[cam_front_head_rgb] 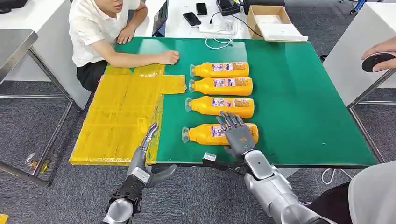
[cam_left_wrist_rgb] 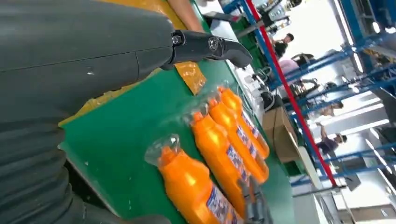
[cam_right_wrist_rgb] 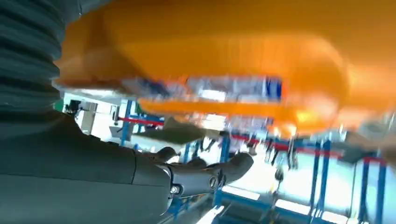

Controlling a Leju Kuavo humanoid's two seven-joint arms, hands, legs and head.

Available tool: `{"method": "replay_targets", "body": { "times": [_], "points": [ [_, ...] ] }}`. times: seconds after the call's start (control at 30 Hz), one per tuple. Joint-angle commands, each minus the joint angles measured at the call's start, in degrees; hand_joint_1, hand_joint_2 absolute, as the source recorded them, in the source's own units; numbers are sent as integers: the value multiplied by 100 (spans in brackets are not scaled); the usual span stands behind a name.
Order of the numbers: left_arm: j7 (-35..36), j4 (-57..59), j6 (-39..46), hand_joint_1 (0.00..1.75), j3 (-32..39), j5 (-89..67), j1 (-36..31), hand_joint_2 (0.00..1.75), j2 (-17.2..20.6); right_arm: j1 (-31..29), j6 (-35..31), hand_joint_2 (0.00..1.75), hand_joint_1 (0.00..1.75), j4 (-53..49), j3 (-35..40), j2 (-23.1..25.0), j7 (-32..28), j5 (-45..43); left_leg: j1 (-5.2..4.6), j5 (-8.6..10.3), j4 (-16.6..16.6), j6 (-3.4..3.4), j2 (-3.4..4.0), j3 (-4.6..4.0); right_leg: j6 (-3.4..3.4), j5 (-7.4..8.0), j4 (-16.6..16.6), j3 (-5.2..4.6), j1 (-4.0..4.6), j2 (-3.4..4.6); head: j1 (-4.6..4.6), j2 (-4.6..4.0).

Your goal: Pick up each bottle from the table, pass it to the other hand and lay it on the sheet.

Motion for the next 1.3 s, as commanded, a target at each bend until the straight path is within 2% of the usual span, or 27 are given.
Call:
{"method": "replay_targets", "body": {
  "times": [0.03,0.1,0.17,0.37,0.7,0.77,1.3],
  "points": [
    [75,182,27,0,4,-2,-260,175,44,-403,179,175,0,585,280,69,39,16,0,-3,-2,-5,9,9,-8,-2,1,6,1,5,-2,0],
    [75,182,27,0,4,-2,-260,175,44,-403,179,175,0,585,280,69,39,16,1,-8,-1,-7,13,16,-9,-5,2,13,3,7,-2,0],
    [128,171,15,0,-4,54,-270,175,57,-479,812,175,0,677,341,94,112,35,1,-6,-2,-6,12,15,-9,-4,1,11,3,5,-2,0],
    [247,58,29,0,28,131,-254,175,80,-602,1682,175,0,724,417,176,668,123,1,-7,-2,-9,23,26,-13,-4,1,19,3,11,-2,0],
    [350,184,165,0,105,2,-222,175,66,-411,2009,175,0,814,296,87,1226,49,3,-3,-10,-9,5,64,-14,-5,-10,61,5,-7,-2,0],
    [375,157,192,0,143,-53,-189,175,57,-374,2033,175,0,785,231,81,1497,63,4,-1,-10,-9,5,70,-14,-2,-14,68,6,-7,-2,0],
    [503,44,210,0,181,-190,-98,175,56,-177,2109,175,0,674,-70,-48,1667,-66,4,1,-10,-6,-5,92,-10,-1,-17,88,6,-15,-2,0]
  ]
}}
